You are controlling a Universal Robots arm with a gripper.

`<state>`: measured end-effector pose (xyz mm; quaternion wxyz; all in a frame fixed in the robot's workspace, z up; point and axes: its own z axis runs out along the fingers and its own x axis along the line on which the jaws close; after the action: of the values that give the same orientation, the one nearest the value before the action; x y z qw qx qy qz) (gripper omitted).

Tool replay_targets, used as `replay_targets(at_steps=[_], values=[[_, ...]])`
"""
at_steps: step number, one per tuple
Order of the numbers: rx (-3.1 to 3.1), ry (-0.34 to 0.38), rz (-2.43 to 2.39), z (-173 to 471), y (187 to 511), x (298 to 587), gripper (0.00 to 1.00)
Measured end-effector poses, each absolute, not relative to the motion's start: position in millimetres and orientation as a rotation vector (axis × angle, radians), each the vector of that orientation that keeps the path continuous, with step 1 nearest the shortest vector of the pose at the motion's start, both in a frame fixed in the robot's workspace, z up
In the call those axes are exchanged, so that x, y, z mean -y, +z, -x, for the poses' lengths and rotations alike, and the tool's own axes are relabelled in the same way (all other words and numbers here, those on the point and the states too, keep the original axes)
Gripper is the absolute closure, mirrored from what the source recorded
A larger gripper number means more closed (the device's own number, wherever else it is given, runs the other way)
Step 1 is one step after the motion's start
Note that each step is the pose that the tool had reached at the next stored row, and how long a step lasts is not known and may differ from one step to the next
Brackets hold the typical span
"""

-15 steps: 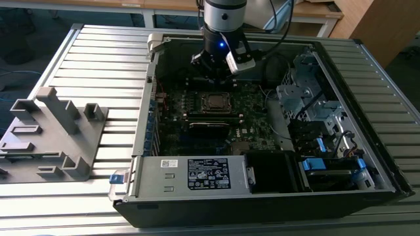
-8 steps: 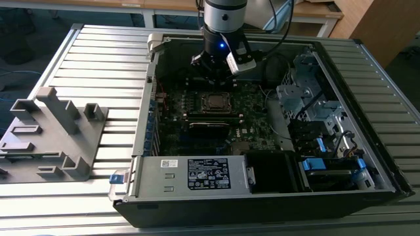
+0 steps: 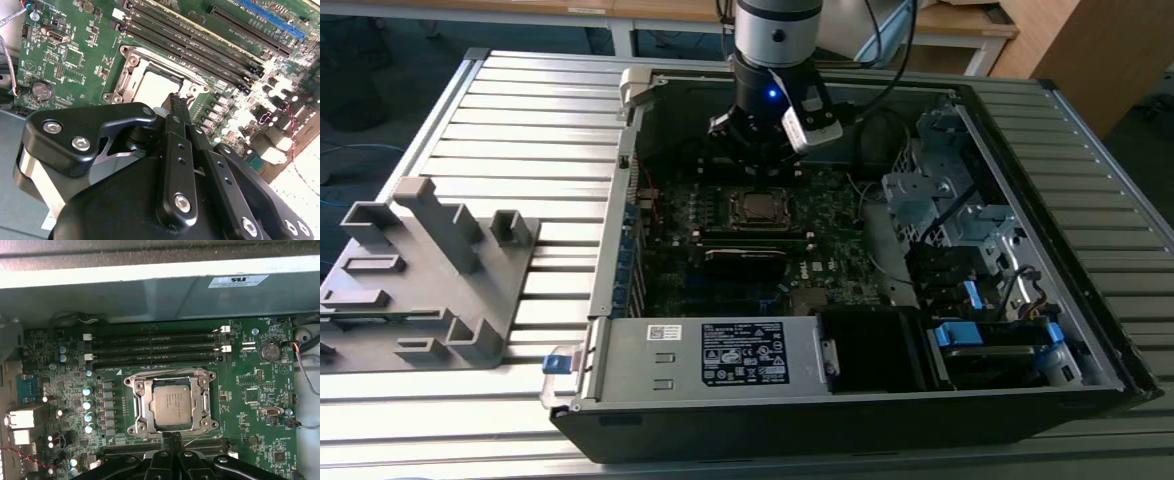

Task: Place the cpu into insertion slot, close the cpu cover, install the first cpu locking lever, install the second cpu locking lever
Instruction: 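Install the second cpu locking lever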

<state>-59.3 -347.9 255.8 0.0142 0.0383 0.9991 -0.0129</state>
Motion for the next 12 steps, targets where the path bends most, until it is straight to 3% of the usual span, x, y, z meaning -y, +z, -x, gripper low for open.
replay_targets(at_steps=[4, 12], values=[[-3.109, -0.081, -0.117, 59.3, 255.8, 347.9, 0.89], [-3.108, -0.095, -0.117, 59.3, 255.8, 347.9, 0.89]])
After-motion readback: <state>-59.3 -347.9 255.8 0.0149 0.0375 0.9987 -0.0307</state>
